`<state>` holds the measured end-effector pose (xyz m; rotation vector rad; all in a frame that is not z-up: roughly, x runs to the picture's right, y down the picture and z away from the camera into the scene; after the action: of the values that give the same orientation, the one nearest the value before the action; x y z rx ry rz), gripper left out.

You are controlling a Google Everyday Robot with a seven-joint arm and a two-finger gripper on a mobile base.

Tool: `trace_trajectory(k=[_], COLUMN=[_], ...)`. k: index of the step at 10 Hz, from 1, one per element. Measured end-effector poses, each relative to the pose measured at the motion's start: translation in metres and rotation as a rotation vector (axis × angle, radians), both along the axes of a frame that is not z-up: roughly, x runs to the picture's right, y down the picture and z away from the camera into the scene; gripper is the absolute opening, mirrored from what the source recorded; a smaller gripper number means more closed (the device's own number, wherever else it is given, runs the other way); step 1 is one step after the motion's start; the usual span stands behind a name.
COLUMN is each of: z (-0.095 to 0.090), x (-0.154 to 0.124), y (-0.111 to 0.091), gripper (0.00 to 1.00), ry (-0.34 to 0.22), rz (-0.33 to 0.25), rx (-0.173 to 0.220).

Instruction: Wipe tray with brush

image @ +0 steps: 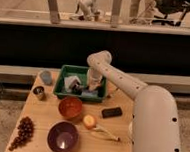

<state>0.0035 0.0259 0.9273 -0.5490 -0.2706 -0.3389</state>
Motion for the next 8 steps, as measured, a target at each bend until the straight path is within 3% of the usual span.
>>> trace_trajectory(k=[5,8], z=[0.022,0.031], x=[-0.040,-0.064], y=[-0.029,-0.024], gripper=[0.00,0.00], ry=[-0.024,-0.054], rz=[-0.017,-0.022], rx=[0.019,0.028])
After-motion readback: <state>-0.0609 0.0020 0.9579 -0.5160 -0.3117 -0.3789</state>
